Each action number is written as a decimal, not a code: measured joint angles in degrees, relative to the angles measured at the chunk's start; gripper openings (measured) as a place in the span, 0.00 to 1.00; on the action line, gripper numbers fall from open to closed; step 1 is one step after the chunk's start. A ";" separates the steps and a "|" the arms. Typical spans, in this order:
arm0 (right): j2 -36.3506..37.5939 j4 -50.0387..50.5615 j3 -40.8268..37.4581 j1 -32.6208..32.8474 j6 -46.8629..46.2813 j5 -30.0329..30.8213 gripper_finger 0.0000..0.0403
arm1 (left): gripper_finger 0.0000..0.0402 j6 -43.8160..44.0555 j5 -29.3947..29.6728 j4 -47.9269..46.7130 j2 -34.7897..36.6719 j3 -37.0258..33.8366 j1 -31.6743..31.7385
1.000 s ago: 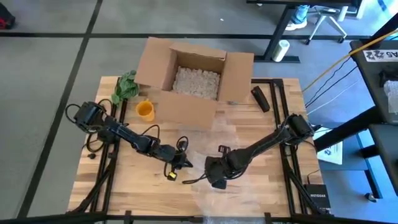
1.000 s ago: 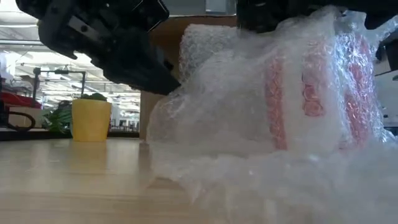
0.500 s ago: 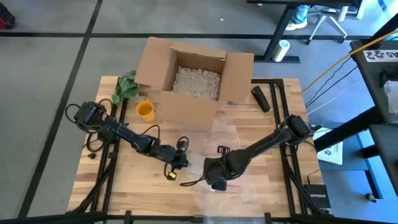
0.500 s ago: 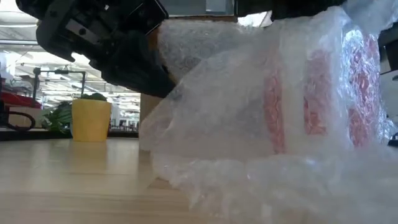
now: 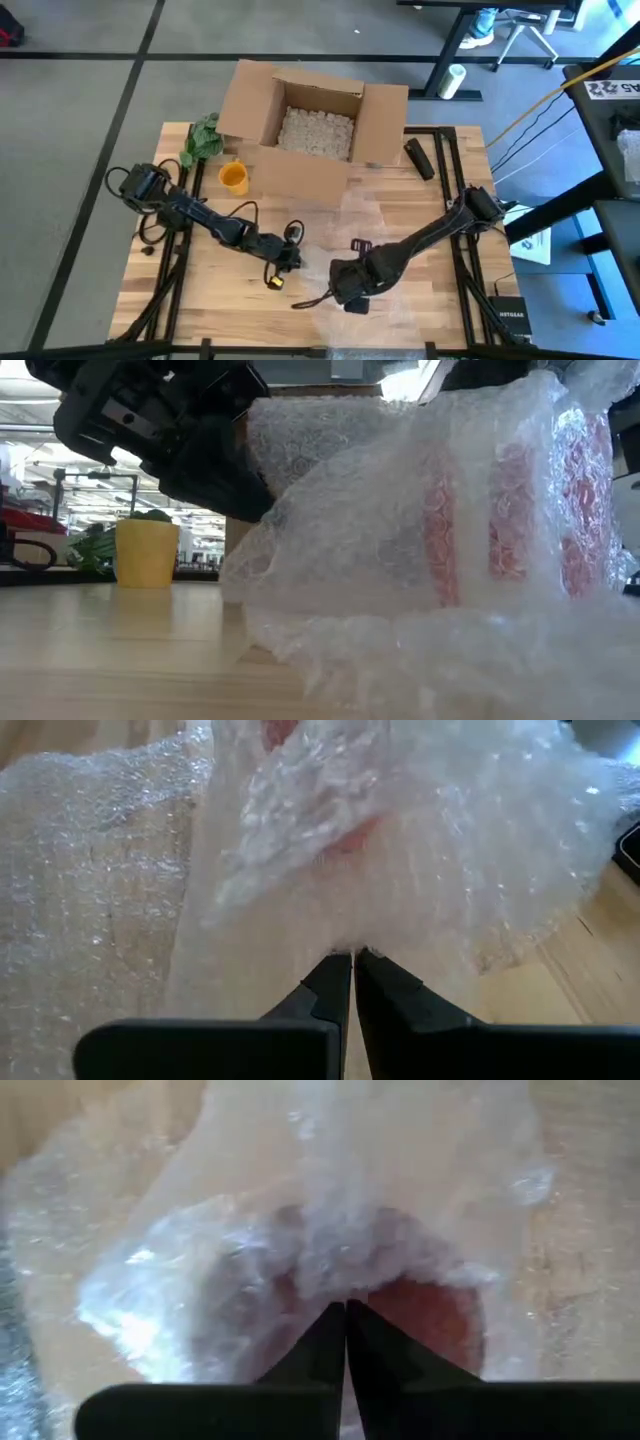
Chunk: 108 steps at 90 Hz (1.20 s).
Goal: Wrap mug
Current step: Wrap the red mug with the bubble wrap
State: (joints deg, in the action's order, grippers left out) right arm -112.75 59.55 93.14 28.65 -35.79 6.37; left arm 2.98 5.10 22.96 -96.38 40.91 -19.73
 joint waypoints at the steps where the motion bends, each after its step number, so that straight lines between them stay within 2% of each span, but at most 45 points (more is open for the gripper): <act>1: 0.00 -0.18 -0.05 -0.02 0.00 -0.04 0.00 | 0.00 0.00 0.00 0.00 0.00 0.00 0.00; 19: 0.03 -9.34 -4.14 -0.23 0.91 -2.15 0.00 | 0.00 0.00 0.00 0.00 0.00 0.00 0.00; 38: -1.74 -17.13 -9.29 -0.75 0.69 -6.91 0.00 | 0.00 0.01 0.00 0.02 0.00 0.00 0.00; 57: -2.82 -16.80 -9.99 -0.97 0.07 -7.50 0.00 | 0.00 0.00 -0.01 -0.06 0.03 0.00 0.00; 108: -1.56 -4.88 -1.43 -0.88 1.63 -3.25 0.00 | 0.00 0.20 -0.02 -0.17 0.04 -0.04 0.00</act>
State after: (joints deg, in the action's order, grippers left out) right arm -114.31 54.67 91.72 27.77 -34.16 3.12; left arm 3.18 5.08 22.79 -96.33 40.86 -19.73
